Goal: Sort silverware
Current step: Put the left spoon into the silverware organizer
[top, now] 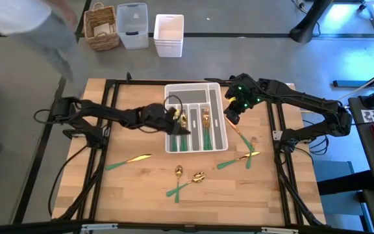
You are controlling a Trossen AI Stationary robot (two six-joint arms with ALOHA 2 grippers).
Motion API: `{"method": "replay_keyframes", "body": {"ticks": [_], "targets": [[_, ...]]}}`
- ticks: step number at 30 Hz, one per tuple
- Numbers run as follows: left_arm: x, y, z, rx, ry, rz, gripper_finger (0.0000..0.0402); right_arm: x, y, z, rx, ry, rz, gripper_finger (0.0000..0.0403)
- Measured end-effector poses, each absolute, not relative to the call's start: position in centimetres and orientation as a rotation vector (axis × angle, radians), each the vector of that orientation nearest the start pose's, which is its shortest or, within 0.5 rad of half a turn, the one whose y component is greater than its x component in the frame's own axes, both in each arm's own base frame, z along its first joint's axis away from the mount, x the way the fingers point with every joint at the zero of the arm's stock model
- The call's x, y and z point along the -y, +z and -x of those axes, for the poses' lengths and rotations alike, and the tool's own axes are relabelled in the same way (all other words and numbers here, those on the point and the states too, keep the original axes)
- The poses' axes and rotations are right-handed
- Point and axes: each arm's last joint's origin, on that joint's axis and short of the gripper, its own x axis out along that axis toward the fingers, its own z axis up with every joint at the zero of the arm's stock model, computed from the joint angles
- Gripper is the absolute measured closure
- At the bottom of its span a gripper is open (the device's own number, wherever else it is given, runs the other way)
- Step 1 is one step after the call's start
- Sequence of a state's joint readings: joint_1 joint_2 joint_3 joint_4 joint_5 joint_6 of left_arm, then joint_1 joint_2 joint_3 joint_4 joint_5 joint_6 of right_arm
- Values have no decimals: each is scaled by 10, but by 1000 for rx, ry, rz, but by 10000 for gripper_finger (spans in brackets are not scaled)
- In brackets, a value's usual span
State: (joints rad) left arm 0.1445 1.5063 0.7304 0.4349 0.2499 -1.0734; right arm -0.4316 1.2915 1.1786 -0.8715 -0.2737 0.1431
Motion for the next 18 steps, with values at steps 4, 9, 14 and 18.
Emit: {"method": "replay_keyframes", "body": {"ticks": [4,9,14,18], "targets": [[-6,213,-307,-422,-41,1143,314,98,310,-231,-917,-212,-473,397],[34,213,-304,-536,-126,1282,314,98,310,-231,-918,-211,-473,397],[68,201,-293,-739,-38,1441,314,98,310,-230,-918,-212,-474,397],[86,191,-283,-845,112,1534,314,98,310,-230,-918,-212,-474,397]]}}
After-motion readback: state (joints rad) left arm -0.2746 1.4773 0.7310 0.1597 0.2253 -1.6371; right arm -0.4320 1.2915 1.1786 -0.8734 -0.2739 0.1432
